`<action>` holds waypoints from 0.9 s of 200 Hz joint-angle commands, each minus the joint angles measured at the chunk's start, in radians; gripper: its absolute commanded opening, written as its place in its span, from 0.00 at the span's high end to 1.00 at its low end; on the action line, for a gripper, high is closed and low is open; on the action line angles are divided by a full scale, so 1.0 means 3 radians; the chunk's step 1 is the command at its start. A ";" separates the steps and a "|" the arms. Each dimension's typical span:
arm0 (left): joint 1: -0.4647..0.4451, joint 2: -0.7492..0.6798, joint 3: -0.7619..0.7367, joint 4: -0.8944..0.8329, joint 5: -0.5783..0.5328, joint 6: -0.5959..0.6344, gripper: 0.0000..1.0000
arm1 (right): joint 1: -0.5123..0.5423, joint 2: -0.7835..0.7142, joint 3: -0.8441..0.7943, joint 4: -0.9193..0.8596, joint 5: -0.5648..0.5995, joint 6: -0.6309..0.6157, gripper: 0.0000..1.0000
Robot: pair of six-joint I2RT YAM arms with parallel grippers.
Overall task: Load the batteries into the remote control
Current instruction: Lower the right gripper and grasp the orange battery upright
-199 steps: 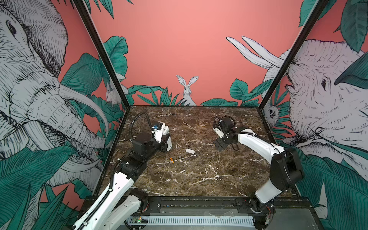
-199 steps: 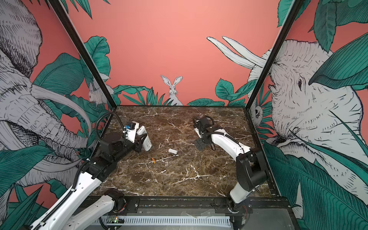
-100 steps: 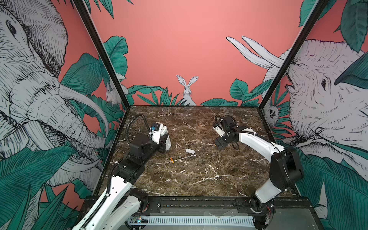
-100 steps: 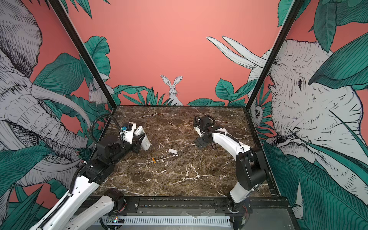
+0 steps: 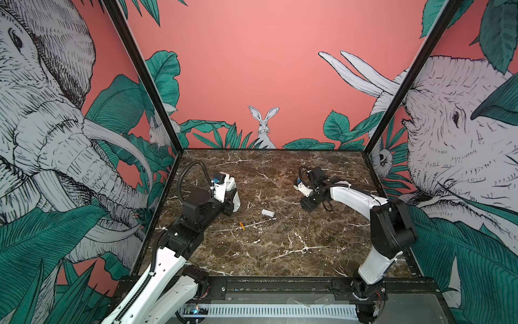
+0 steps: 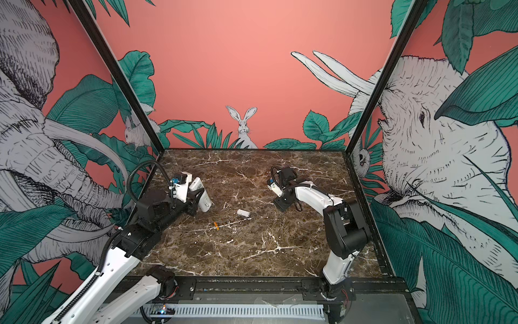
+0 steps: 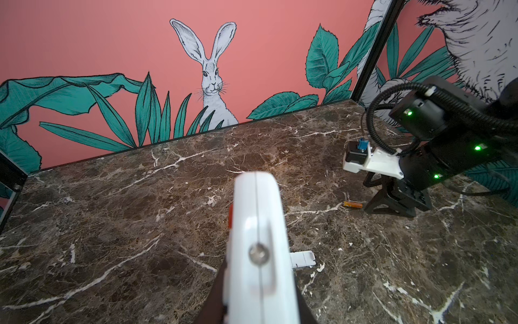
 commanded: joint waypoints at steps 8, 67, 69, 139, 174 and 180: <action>0.0014 0.0018 -0.0014 0.0071 -0.0035 0.0026 1.00 | -0.0064 0.0134 -0.0010 0.0034 -0.0036 -0.0097 0.46; 0.0012 0.0070 0.0030 0.0070 -0.0035 0.0038 1.00 | -0.0182 0.0256 -0.0022 0.0140 -0.0173 -0.0139 0.60; 0.0013 0.0071 0.0030 0.0070 -0.0038 0.0039 1.00 | -0.0186 0.0262 -0.0012 0.0132 -0.0181 -0.0141 0.60; 0.0011 0.0117 0.0114 0.0068 -0.0027 0.0053 1.00 | -0.0200 0.0394 0.0040 0.0073 -0.0299 -0.0189 0.69; 0.0016 0.0138 0.0121 0.0082 -0.0003 0.0040 1.00 | -0.0201 0.0414 0.0058 0.0094 -0.0285 -0.0194 0.71; 0.0014 0.0141 0.0123 0.0082 -0.0003 0.0036 1.00 | -0.0199 0.0415 0.0057 0.0099 -0.0283 -0.0198 0.72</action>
